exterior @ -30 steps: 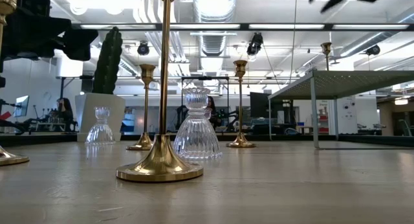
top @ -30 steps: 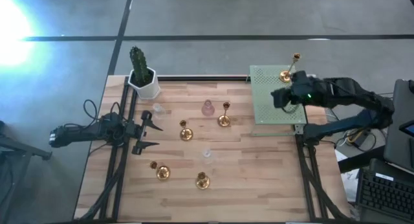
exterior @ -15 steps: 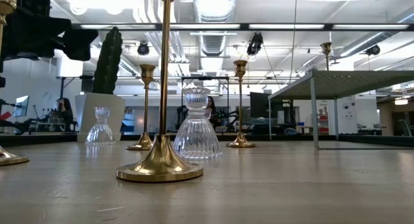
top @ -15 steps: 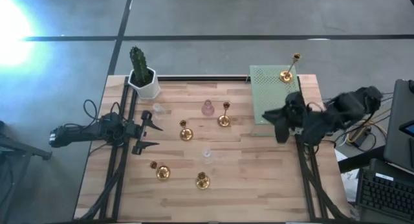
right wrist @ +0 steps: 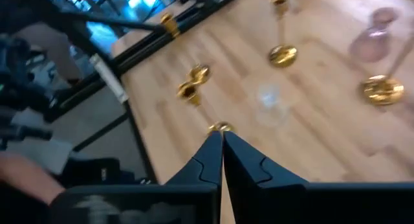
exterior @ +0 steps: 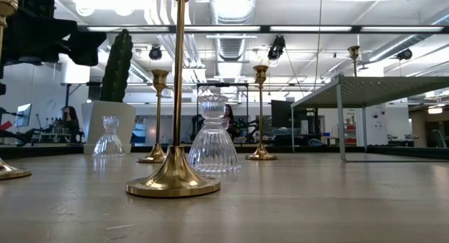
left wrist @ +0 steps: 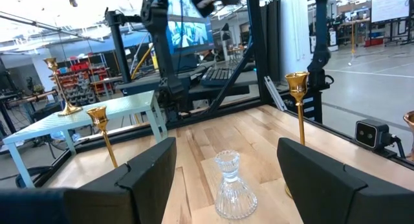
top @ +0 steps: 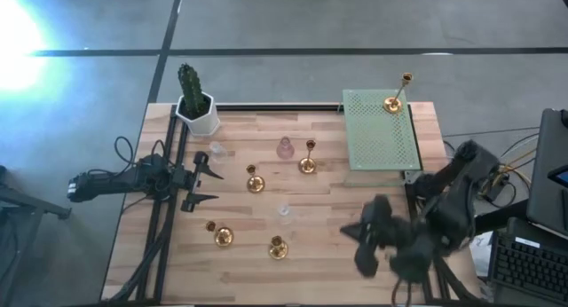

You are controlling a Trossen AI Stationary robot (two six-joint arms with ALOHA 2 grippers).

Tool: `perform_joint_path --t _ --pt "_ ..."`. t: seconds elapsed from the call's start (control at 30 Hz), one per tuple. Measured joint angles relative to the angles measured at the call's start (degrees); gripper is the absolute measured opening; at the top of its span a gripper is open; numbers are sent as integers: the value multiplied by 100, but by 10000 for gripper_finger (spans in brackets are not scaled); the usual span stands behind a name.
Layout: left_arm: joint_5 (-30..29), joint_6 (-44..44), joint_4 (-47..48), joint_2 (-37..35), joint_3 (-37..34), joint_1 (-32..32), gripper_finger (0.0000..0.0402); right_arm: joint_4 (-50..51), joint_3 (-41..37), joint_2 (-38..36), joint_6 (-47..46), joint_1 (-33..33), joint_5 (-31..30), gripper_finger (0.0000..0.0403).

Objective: Pick & Place candle stick holders
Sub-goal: Put the gold candle holder on the shelf

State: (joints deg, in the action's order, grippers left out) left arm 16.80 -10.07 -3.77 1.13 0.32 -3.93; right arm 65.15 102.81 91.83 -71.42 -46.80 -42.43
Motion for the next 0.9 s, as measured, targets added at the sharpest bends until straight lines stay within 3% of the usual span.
perform_joint_path --t 0.4,0.67,0.9 --pt "0 0 0 -1 0 -2 273 -81 1280 2001 -71 -274 -331 8" --pt "0 0 0 -2 0 0 273 -78 1233 2840 -1096 -274 -929 8" --pt "0 0 0 0 0 0 273 -142 1223 3341 -1357 -212 -1176 8"
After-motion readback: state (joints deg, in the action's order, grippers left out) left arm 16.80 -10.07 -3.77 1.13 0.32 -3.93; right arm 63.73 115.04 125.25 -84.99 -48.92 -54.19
